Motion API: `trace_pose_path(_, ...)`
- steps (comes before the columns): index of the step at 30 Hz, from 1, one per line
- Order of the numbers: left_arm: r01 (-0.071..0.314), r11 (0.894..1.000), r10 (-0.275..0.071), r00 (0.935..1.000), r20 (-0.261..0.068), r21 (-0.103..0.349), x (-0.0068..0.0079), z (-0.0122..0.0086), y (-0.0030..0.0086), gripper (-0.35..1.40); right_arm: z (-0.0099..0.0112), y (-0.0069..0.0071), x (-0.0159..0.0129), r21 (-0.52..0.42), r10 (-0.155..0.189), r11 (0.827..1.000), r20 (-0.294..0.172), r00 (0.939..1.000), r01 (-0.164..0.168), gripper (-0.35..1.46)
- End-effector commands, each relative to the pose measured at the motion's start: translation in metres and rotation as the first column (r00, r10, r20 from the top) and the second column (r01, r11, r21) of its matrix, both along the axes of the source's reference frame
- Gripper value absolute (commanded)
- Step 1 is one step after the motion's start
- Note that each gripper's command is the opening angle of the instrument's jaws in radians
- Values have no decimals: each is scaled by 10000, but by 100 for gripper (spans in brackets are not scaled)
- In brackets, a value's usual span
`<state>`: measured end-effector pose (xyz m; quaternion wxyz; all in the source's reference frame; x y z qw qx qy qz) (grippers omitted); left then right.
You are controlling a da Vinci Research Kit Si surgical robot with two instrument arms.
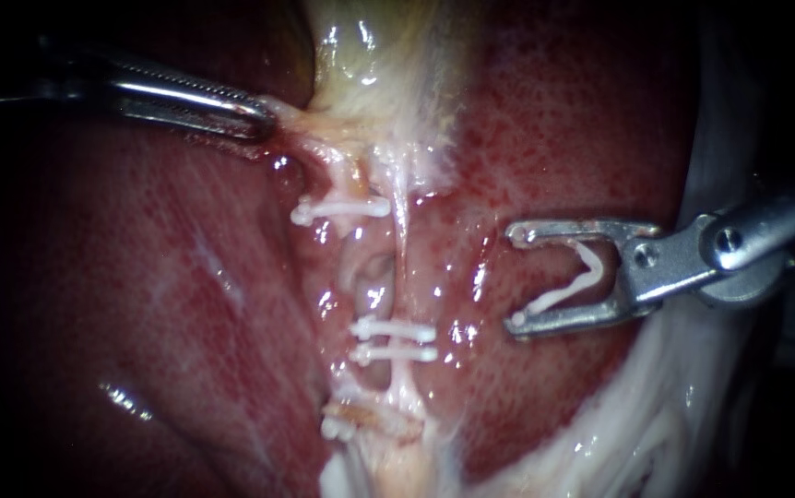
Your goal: Clipping third clip right tube
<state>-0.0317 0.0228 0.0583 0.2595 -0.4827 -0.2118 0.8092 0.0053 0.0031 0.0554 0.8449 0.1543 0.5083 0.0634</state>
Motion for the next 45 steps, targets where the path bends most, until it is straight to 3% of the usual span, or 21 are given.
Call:
trace_pose_path(1,-44,10000,44,10000,40,52,4,-6,2,-35,0,0,0,9,-4,10000,-6,10000,4,50)
trace_pose_path(7,262,9997,-262,9997,-3,32,29,-42,13,-35,-3,0,4,88,-97,9999,-84,9999,97,50)
trace_pose_path(10,294,9996,-294,9996,5,-16,33,-49,15,-35,-2,2,12,267,-333,9991,-280,9991,341,49)
trace_pose_path(12,304,9995,-304,9995,-2,-17,32,-50,14,-35,1,3,20,356,-308,9988,-387,9988,322,49)
trace_pose_path(19,312,9995,-312,9995,-8,-20,31,-50,14,-35,25,3,54,1949,471,9803,-783,9958,-311,49)
trace_pose_path(27,332,9994,-332,9994,-21,-22,29,-52,13,-35,60,9,105,3512,1116,9339,-1080,9879,-671,49)
trace_pose_path(33,335,9994,-336,9994,-23,-23,28,-52,13,-35,82,16,132,4739,1633,8778,-1588,9737,-699,49)
trace_pose_path(37,339,9994,-339,9994,-26,-23,27,-52,13,-35,84,19,140,5757,2109,8162,-2166,9532,-497,49)
trace_pose_path(42,344,9994,-344,9994,-30,-28,26,-52,12,-35,80,20,148,6398,2372,7685,-2700,9332,-103,49)
trace_pose_path(45,342,9994,-342,9994,-28,-28,26,-52,12,-35,71,21,149,6591,2423,7518,-3057,9208,210,49)
